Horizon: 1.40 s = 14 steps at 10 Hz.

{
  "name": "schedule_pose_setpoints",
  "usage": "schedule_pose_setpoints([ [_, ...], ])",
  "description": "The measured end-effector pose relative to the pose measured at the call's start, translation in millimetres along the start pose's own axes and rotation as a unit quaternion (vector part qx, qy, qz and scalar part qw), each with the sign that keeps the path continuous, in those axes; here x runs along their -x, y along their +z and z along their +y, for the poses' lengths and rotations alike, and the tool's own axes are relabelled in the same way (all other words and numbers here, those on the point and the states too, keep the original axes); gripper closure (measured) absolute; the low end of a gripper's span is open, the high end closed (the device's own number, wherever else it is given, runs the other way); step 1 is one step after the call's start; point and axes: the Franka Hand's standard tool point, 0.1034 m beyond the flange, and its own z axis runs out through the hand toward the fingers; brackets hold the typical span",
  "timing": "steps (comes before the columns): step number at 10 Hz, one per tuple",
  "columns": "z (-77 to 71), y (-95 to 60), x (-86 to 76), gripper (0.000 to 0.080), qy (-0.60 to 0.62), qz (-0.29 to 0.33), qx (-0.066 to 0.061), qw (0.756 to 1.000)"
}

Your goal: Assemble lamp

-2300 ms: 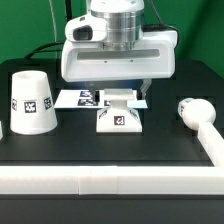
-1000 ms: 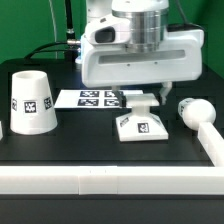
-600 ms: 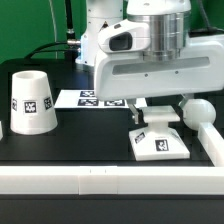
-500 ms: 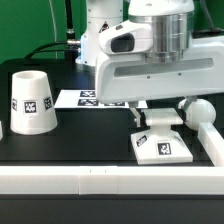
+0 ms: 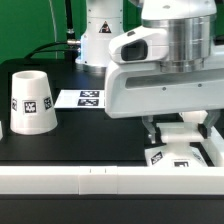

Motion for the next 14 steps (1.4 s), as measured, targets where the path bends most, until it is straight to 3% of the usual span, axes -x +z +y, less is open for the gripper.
schedule_pose_setpoints([
  [6, -14.3, -0.1, -3.6, 0.0265, 0.000, -0.021, 0.000, 1.000],
  [8, -14.5, 0.0, -3.5, 0.0126, 0.000, -0.021, 0.000, 1.000],
  [11, -14.5, 0.0, -3.5, 0.0101, 0.000, -0.021, 0.000, 1.000],
  [12, -14.4, -1.5, -0.2, 0.0101, 0.001, -0.015, 0.000, 1.000],
  [14, -18.0, -6.6, 41.3, 0.0100, 0.024, -0.015, -0.001, 1.000],
])
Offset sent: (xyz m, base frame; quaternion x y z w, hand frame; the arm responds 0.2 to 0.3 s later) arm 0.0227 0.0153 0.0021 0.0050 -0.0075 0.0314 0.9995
